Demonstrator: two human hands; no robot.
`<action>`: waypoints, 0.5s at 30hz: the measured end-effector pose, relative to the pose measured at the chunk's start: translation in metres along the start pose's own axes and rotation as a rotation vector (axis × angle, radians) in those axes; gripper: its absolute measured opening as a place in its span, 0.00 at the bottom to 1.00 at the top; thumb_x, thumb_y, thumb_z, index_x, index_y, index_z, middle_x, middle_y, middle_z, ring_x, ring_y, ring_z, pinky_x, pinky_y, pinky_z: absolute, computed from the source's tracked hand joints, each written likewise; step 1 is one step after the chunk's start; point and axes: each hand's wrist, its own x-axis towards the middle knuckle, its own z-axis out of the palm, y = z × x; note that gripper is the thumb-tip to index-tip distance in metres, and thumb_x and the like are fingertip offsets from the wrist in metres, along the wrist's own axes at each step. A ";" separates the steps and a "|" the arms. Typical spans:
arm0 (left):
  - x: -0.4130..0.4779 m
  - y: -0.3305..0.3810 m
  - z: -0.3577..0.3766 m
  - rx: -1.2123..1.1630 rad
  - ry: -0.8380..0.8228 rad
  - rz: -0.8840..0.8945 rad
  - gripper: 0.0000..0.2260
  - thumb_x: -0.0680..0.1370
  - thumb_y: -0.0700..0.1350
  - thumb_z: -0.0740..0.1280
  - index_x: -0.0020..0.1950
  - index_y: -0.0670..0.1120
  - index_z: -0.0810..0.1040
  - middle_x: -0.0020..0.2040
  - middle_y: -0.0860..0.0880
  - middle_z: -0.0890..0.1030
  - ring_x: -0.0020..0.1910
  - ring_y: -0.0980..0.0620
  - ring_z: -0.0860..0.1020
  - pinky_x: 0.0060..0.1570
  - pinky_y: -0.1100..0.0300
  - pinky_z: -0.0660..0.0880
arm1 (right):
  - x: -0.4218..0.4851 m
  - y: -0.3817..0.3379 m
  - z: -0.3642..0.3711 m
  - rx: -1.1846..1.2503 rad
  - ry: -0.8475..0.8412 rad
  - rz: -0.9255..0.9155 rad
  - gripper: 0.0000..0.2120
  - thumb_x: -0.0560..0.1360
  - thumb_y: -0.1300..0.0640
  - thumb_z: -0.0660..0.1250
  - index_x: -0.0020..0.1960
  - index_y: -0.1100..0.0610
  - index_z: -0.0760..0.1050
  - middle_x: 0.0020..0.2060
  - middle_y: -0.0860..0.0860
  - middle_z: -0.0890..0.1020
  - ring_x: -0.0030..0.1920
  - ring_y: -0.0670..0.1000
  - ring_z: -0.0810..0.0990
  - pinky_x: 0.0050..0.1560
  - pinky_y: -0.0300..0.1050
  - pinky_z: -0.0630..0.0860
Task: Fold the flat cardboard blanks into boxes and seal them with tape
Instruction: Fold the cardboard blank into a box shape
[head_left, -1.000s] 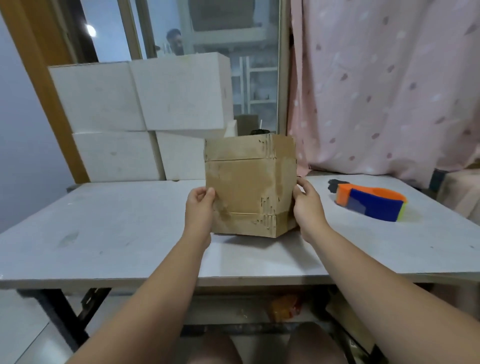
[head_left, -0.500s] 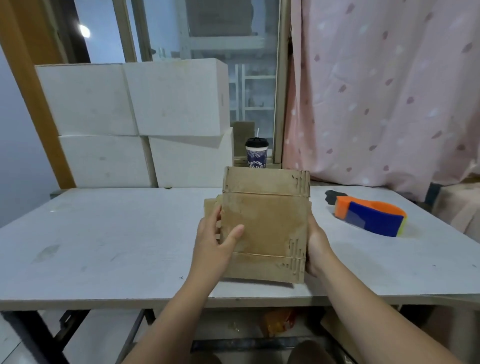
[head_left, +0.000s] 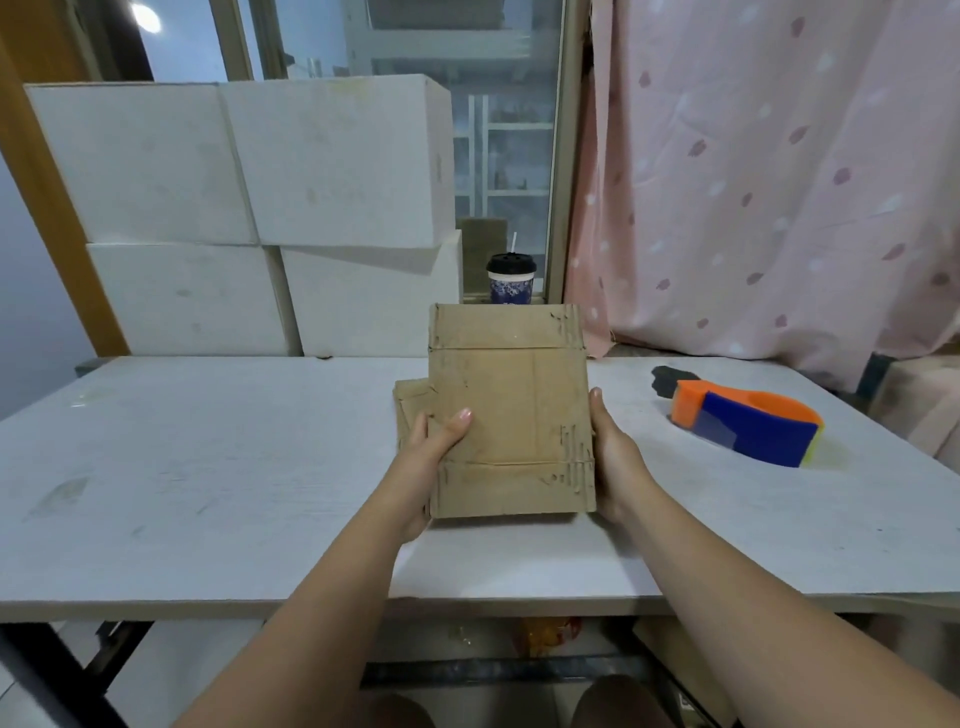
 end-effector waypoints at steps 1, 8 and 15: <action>0.006 0.001 -0.003 -0.011 0.006 0.001 0.58 0.52 0.70 0.76 0.76 0.58 0.54 0.74 0.53 0.64 0.72 0.48 0.63 0.70 0.42 0.59 | 0.006 0.000 0.004 0.003 -0.002 -0.010 0.25 0.78 0.35 0.52 0.57 0.51 0.78 0.47 0.52 0.86 0.46 0.51 0.85 0.38 0.45 0.80; 0.041 0.007 -0.011 0.123 0.111 0.143 0.51 0.54 0.72 0.74 0.72 0.61 0.59 0.70 0.53 0.69 0.69 0.49 0.68 0.67 0.45 0.66 | 0.039 -0.002 0.019 0.051 0.065 -0.029 0.22 0.78 0.38 0.58 0.52 0.56 0.79 0.39 0.54 0.86 0.37 0.54 0.85 0.27 0.44 0.79; 0.039 0.002 -0.021 0.208 0.064 0.302 0.42 0.64 0.66 0.74 0.72 0.67 0.55 0.71 0.58 0.68 0.69 0.55 0.69 0.69 0.47 0.65 | 0.032 -0.022 0.020 -0.139 -0.107 -0.279 0.31 0.63 0.24 0.60 0.63 0.32 0.72 0.62 0.46 0.80 0.61 0.52 0.79 0.61 0.60 0.75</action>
